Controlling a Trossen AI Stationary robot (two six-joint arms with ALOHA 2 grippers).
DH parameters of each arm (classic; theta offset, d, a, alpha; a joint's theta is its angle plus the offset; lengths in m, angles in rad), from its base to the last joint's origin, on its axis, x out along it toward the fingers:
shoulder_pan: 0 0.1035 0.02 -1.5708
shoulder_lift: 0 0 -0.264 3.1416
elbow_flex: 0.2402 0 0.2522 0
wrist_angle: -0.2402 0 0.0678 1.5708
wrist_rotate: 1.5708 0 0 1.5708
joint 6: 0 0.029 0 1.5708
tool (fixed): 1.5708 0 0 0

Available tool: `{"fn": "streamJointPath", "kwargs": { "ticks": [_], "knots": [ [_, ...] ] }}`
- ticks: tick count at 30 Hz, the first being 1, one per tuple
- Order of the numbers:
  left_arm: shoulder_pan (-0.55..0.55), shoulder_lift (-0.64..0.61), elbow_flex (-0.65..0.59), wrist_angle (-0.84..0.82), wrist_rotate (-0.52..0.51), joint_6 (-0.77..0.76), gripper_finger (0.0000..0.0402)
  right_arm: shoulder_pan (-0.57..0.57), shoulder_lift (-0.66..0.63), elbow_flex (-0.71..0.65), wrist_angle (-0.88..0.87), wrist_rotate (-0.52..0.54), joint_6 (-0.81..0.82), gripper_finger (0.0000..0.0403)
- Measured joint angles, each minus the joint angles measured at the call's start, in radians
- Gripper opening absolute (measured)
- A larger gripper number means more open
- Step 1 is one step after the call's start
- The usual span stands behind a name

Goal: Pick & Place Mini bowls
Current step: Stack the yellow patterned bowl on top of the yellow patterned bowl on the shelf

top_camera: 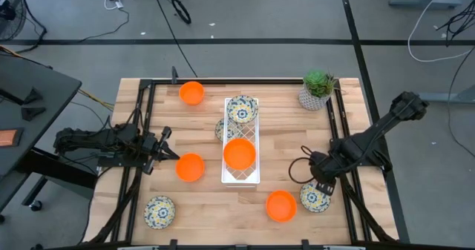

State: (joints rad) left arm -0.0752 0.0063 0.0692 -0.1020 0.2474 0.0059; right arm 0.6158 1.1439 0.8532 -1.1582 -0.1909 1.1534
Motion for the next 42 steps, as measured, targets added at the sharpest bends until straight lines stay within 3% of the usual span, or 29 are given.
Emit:
{"fn": "streamJointPath", "kwargs": {
  "ticks": [21,42],
  "knots": [
    [0.0,0.0,0.0,0.0,0.0,0.0,0.0014,0.128,0.0,-0.158,0.256,0.11,0.121,0.0171],
    [0.0,0.0,0.0,0.0,0.0,0.0,0.0014,0.161,0.0,-0.239,0.295,0.157,0.174,0.0171]
  ]
}}
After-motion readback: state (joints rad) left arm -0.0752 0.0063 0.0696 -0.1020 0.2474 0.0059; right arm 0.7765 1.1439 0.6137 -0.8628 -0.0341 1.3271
